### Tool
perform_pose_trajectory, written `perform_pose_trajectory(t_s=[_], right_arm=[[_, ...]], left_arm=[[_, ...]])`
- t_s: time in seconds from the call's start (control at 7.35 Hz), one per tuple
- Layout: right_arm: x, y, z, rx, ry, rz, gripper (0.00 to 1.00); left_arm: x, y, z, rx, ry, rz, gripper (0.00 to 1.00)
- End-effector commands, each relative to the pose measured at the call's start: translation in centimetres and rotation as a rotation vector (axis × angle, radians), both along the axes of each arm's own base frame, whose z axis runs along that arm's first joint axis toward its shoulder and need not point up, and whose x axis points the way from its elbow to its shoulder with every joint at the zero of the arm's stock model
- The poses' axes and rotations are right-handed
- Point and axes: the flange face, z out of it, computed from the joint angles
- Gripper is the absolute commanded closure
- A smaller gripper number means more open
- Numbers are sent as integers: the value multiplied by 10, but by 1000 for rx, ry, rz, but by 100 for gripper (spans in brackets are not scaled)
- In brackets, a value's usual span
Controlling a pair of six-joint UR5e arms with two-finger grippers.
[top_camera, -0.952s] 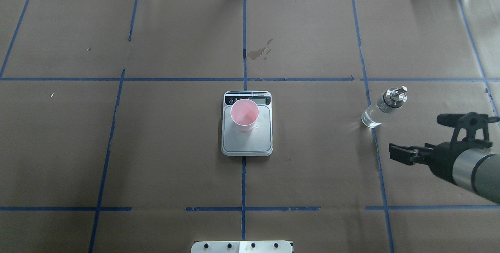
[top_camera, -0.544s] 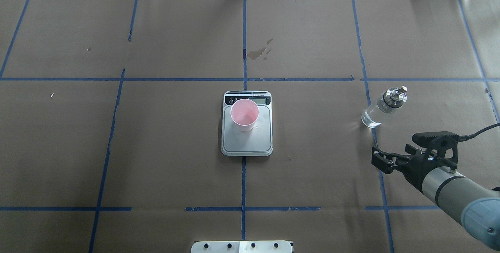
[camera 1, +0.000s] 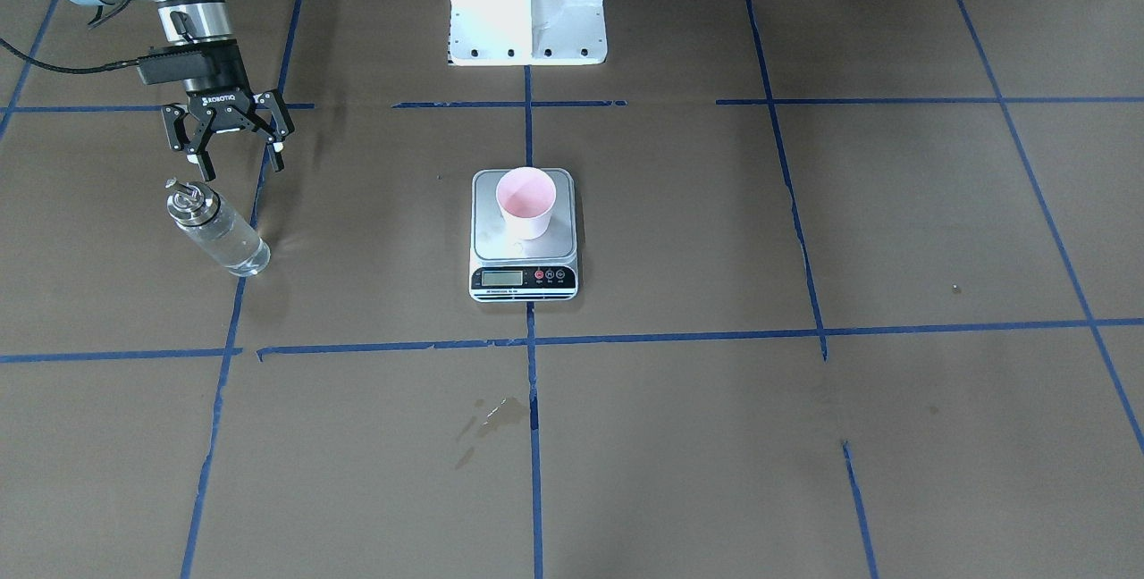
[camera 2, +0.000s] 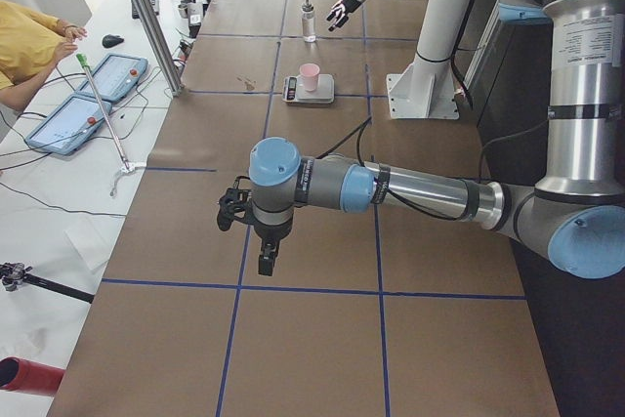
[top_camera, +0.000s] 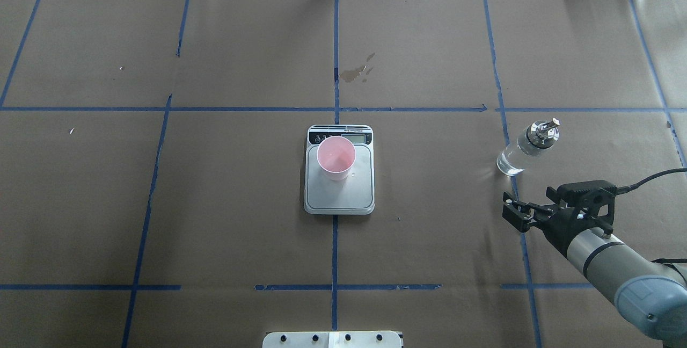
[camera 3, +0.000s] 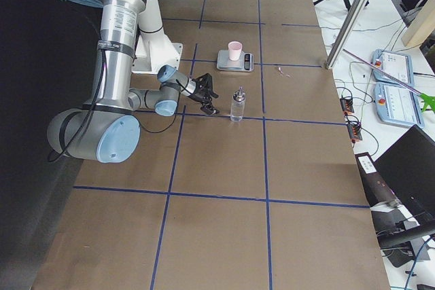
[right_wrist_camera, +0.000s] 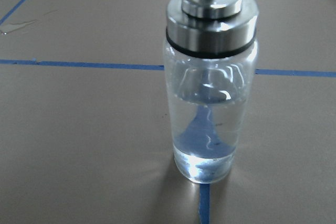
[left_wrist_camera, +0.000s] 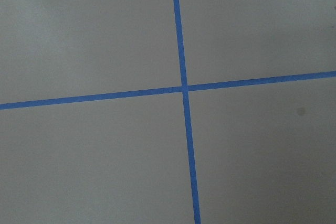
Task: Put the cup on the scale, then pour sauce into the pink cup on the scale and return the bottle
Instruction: 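Reach the right gripper to the glass sauce bottle and grasp it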
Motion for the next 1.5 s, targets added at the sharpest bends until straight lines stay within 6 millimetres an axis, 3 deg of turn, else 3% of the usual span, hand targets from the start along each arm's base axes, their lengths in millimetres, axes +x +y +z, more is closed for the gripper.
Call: perform_pose_trajectory(t_s=[0.0,0.41,0.82,1.36], right_arm=[[5,-14,4,29,29,34,0],[-4,-43,-11,58,25,69,0],[3,-59,0,63,63,97,0],[-8,-74,1,71,74,113,0]], left_arm=[[0,0,-2,4,1,1,0],[0,-1,-3,6,1,0,0],[1,-1,-5,9,1,1,0],[1,-1,-5,9,1,1,0]])
